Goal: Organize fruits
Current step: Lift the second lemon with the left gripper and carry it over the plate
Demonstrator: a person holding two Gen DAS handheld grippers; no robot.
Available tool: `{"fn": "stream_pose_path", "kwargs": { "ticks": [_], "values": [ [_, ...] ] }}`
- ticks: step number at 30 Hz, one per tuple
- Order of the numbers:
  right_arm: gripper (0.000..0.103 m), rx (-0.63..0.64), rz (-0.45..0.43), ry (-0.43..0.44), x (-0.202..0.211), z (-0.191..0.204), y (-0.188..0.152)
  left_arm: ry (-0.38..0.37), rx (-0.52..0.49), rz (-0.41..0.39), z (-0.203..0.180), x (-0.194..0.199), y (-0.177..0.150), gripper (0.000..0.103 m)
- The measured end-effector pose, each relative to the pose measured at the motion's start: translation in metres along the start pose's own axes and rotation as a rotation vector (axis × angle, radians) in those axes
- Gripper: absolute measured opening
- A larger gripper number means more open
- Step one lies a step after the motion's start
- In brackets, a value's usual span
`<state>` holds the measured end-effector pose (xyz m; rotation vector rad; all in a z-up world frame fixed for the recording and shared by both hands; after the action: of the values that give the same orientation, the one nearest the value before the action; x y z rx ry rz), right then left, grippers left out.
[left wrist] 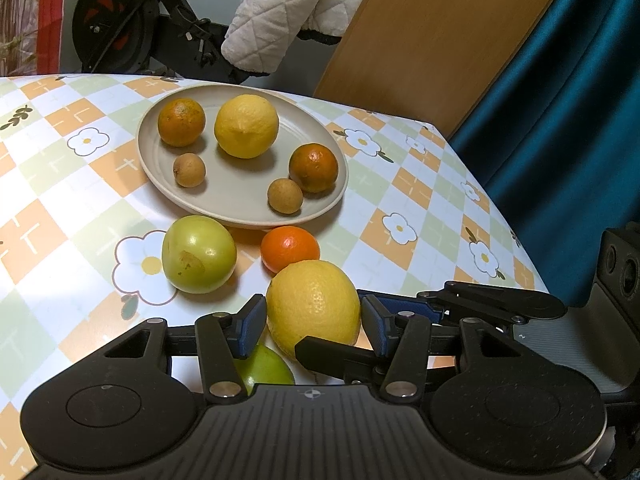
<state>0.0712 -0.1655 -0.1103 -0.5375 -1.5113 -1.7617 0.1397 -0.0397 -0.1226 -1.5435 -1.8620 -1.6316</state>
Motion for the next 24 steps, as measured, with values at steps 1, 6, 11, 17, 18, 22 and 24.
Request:
{"fn": "stream_pose_path", "kwargs": {
  "ticks": [1,6,11,17,18,22,24],
  "values": [
    [0.049,0.003,0.003,-0.004,0.0005,0.0005,0.0005,0.0,-0.004,-0.005,-0.0016,0.0008,-0.0004,0.054],
    [0.048,0.02,0.003,-0.032,0.006,-0.0005,0.0014,-0.018,-0.012,-0.039,-0.0081,0.0034,-0.0024,0.054],
    [0.048,0.024,0.011,-0.042,0.006,-0.0024,0.0029,-0.023,-0.006,-0.045,-0.0083,0.0022,-0.0021,0.054],
    [0.048,0.043,0.008,-0.049,0.0046,0.0005,0.0043,-0.025,0.0,-0.049,-0.0065,0.004,-0.0017,0.054],
    [0.048,0.044,0.005,-0.049,0.0048,0.0009,0.0043,-0.024,0.001,-0.05,-0.0064,0.0044,-0.0013,0.054],
    [0.048,0.037,0.0,-0.048,0.0046,0.0001,0.0041,-0.022,0.001,-0.049,-0.0066,0.0046,-0.001,0.054],
    [0.048,0.04,0.001,-0.049,0.0047,0.0,0.0043,-0.02,0.0,-0.05,-0.007,0.0053,-0.0016,0.054]
  ]
}}
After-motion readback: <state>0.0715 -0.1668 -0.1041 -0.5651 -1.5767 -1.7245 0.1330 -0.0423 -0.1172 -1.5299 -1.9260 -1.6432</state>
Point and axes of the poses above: each gripper's, at about its wrist camera, not at the fingertips, and x roughly against the way its jaws point, z to its left, y to its top, the point moved 1 cm from there along -x, roughly the way its jaws point, and after that the axes turned 1 degree about y, right-handed, at the moved point
